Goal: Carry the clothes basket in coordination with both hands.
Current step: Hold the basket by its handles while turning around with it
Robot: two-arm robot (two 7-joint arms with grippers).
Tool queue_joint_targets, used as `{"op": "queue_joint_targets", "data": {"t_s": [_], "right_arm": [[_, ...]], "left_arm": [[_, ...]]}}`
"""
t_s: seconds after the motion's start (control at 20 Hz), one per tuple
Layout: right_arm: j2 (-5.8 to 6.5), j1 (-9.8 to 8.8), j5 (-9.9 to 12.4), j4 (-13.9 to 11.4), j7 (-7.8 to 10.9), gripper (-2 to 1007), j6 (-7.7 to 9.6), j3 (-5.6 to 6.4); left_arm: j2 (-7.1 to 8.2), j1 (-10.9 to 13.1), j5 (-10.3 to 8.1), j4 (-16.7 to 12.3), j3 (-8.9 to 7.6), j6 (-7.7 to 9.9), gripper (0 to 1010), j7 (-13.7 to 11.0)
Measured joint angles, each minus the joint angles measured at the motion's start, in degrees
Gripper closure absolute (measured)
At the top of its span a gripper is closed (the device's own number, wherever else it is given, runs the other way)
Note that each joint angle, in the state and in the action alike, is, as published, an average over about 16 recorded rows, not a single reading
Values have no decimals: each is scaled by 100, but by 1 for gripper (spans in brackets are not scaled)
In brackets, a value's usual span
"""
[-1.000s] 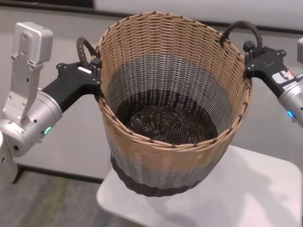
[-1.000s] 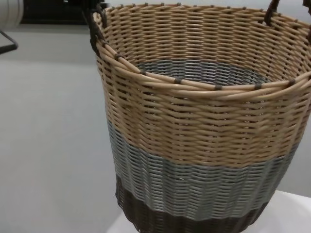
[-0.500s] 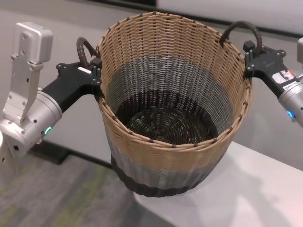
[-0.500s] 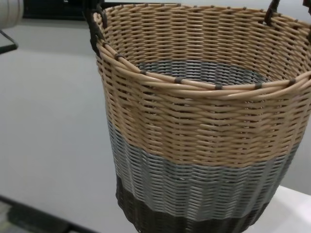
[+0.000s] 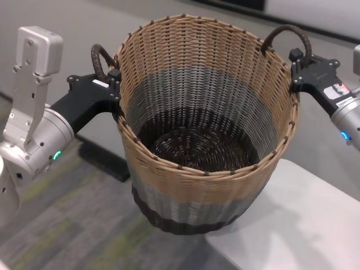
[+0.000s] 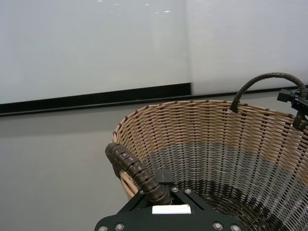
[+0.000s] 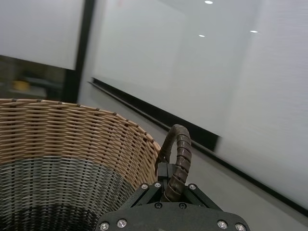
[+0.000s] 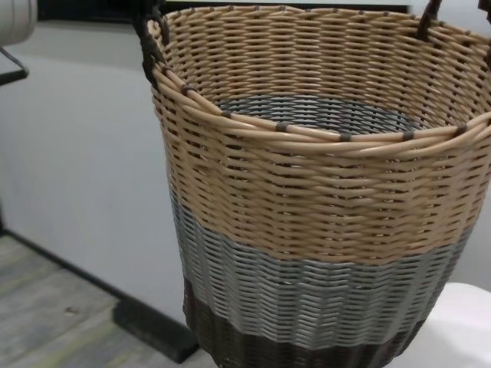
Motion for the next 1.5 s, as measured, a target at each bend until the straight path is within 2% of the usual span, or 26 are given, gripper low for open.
{"op": "queue_joint_targets", "data": {"t_s": [1.5], "right_arm": [[0, 0, 0, 0, 0, 998, 0, 0]], "left_arm": [[0, 0, 0, 0, 0, 0, 1010, 0]]}}
